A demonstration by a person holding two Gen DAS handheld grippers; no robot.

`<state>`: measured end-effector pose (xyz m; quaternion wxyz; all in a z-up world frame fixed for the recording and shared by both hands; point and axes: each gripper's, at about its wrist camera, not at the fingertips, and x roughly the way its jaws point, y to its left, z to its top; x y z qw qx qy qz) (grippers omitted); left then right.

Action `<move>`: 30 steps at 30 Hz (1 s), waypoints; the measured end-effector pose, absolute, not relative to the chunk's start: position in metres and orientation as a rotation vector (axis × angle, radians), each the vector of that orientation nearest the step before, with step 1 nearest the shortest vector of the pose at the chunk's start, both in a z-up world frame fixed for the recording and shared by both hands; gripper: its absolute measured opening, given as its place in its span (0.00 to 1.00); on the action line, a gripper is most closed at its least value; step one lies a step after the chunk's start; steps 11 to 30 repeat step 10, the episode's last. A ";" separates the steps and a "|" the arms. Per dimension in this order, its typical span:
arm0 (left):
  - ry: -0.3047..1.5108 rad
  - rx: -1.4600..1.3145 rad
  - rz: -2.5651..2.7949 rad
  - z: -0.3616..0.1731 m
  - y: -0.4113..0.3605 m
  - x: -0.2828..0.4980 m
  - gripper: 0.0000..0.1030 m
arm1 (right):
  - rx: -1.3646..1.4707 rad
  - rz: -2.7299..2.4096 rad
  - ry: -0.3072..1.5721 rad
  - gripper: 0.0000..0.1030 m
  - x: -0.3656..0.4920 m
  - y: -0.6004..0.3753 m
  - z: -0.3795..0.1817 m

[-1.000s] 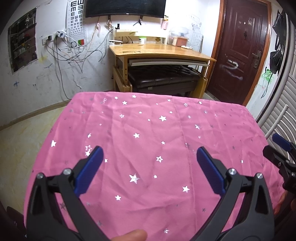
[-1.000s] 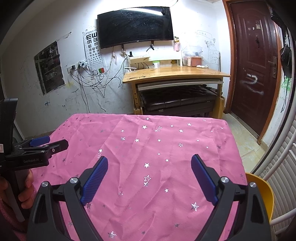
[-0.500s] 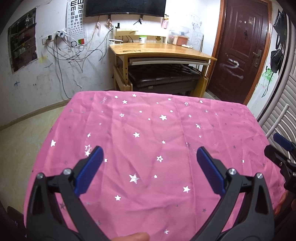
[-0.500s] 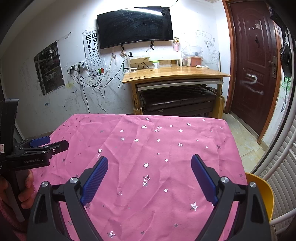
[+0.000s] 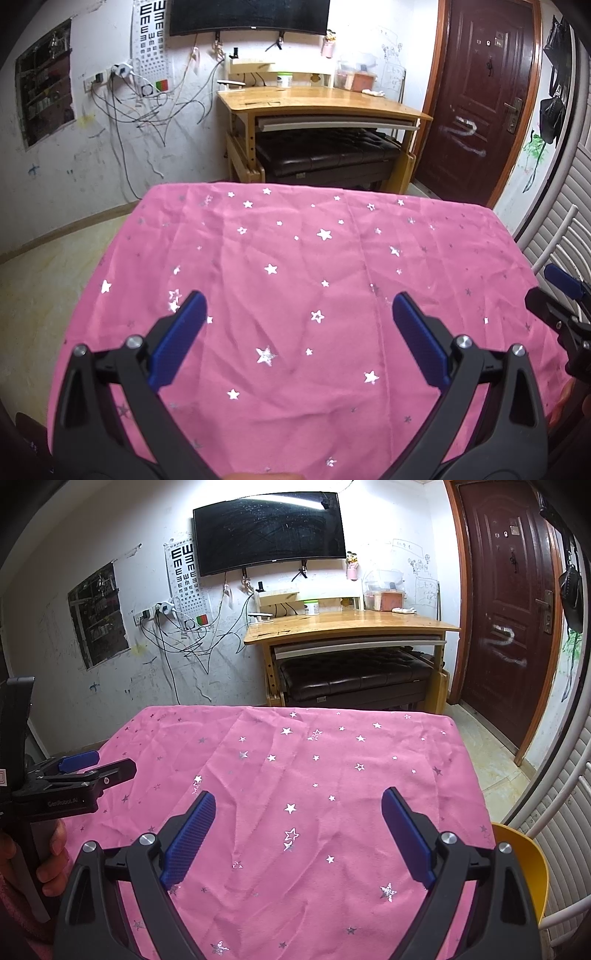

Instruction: Collect trash

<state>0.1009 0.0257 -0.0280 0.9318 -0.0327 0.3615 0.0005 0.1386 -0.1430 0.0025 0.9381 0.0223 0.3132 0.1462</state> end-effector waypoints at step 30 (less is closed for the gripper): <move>0.764 -0.068 0.007 -0.031 0.026 0.106 0.94 | 0.047 0.300 0.643 0.83 0.140 -0.143 0.000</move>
